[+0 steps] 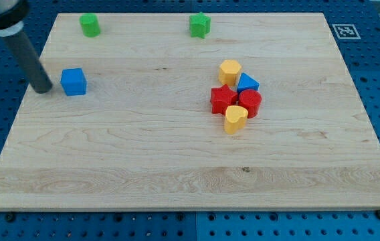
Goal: Push the blue cube towards the yellow hexagon
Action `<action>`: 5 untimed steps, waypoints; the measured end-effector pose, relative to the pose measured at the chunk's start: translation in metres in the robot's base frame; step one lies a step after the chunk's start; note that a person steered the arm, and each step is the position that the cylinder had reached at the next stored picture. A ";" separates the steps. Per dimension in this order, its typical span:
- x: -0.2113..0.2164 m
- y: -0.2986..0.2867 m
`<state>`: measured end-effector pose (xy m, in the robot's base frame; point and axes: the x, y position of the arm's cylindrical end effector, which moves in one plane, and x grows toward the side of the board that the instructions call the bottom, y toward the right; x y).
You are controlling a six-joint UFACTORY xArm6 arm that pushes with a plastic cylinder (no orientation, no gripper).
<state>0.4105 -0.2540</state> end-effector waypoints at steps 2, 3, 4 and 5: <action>0.002 0.094; 0.002 0.094; -0.005 0.073; -0.012 0.079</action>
<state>0.3983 -0.1750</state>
